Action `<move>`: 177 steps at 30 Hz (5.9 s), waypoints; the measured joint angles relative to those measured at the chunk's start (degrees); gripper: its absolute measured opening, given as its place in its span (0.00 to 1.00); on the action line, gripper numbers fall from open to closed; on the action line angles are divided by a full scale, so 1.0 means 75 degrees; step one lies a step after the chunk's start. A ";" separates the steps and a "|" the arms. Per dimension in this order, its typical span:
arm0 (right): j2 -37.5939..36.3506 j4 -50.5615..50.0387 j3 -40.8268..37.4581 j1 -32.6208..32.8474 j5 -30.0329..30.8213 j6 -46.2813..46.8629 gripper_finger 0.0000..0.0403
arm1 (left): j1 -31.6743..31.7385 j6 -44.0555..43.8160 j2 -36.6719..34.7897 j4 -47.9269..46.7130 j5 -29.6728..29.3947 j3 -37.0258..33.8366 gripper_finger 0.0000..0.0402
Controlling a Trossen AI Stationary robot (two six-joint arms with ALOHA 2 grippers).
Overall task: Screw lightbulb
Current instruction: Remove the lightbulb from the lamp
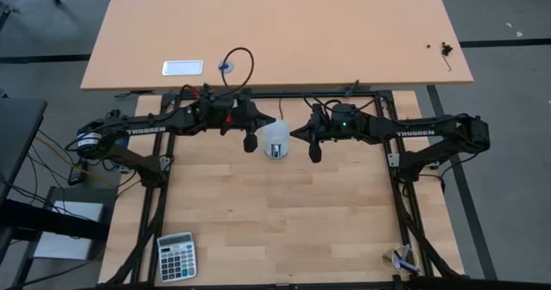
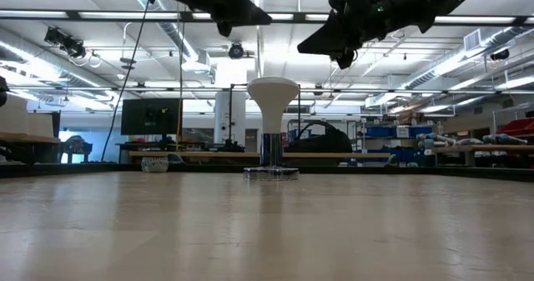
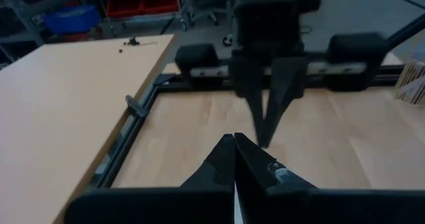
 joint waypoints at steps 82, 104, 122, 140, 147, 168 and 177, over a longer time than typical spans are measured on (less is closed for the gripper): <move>0.0003 -0.0070 -0.0003 0.0487 -0.0259 -0.0045 0.03 | -0.1852 -0.0641 -0.1809 0.2101 -0.1120 -0.3104 0.00; 0.0001 -0.0135 -0.0003 0.0487 -0.0259 -0.0196 0.03 | -0.2248 -0.0417 -0.1852 0.2260 -0.1339 -0.3104 0.00; 0.0002 -0.0143 -0.0003 0.0487 -0.0259 0.0061 0.03 | -0.2062 -0.1110 -0.1852 0.5142 -0.0521 -0.4703 0.00; 0.0014 -0.3591 0.1595 0.0565 0.0781 0.0558 0.03 | -0.1246 -0.1713 -0.1852 0.4755 -0.1233 -0.5202 0.00; 0.0015 -0.4389 0.2120 0.0565 0.0782 0.0429 0.03 | -0.1089 -0.1765 -0.1829 0.4427 -0.1232 -0.5202 0.00; 0.0017 -0.4613 0.2267 0.0405 0.0787 0.0276 0.03 | 0.0345 -0.1508 -0.1626 0.2083 0.0137 -0.3144 0.00; 0.0219 -0.4536 0.2255 0.0364 0.0734 0.0272 0.03 | 0.0716 -0.1005 -0.0187 0.1365 0.1333 -0.1828 0.00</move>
